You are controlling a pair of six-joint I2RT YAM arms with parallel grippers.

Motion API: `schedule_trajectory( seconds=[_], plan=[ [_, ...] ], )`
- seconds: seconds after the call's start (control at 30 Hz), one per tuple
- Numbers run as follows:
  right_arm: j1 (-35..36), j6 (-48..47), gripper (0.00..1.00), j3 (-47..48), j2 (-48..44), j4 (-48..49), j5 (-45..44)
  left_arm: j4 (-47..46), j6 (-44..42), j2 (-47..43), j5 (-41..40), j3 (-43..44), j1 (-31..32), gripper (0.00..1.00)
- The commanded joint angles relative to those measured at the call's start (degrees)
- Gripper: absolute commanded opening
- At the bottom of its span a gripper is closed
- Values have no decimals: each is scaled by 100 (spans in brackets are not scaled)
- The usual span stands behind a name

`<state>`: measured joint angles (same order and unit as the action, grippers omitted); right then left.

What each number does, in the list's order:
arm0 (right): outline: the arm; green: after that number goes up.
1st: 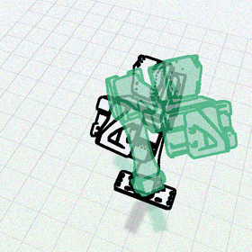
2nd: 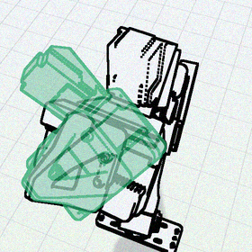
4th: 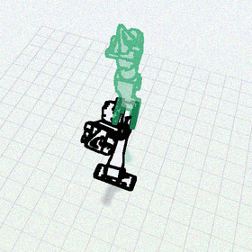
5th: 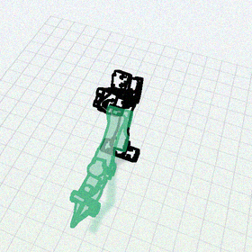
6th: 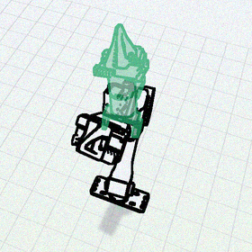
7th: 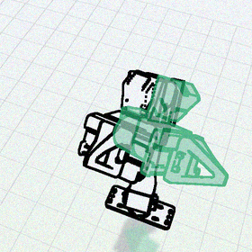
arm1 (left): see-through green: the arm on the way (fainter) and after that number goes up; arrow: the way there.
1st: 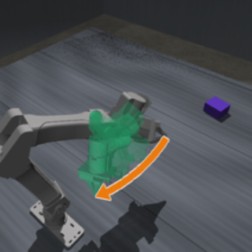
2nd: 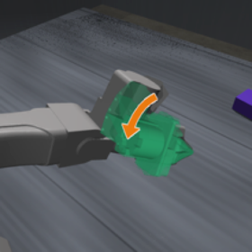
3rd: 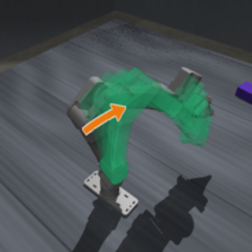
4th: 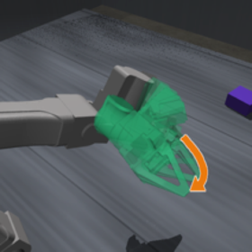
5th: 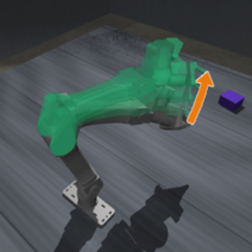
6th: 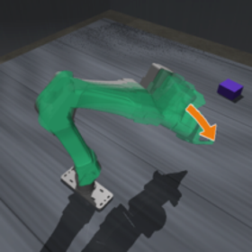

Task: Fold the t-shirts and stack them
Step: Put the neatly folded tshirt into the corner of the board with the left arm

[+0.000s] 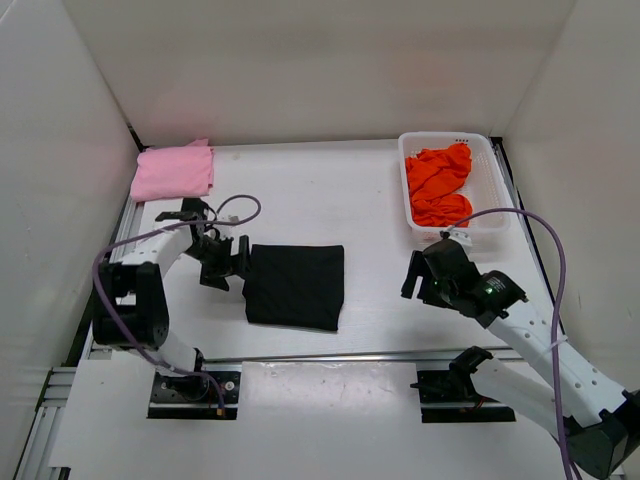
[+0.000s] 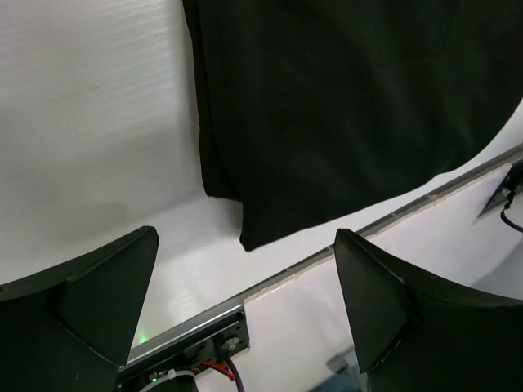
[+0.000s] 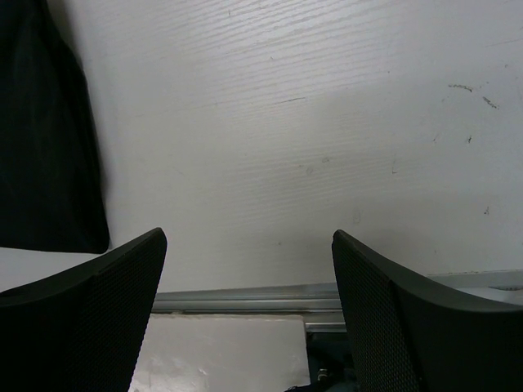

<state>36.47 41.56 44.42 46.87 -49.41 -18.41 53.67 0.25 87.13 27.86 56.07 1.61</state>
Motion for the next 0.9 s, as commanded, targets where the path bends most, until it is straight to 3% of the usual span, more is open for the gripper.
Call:
schedule_trajectory(
  seconds=[0.0,0.13,0.3,0.53,0.57,0.63,0.8,0.87],
  plan=[
    [27,1,86,-4,-20,160,40,-287,-25,408,491,-26,-2,100],
    [27,-52,86,66,94,99,40,-287,-25,1418,624,263,120,100],
    [27,-52,86,189,147,-95,-162,-225,-25,1982,896,395,278,100],
    [27,53,86,417,41,-358,-382,-595,-25,2431,598,343,622,98],
    [27,54,86,418,41,-359,-382,-655,-25,2501,598,412,622,95],
    [27,115,86,471,-11,-499,-382,-656,-25,2729,598,562,622,76],
    [27,238,86,576,-116,-719,-496,-656,-25,2993,528,1027,561,50],
    [27,291,86,576,-117,-772,-549,-656,-25,3055,589,1230,507,30]
  ],
)
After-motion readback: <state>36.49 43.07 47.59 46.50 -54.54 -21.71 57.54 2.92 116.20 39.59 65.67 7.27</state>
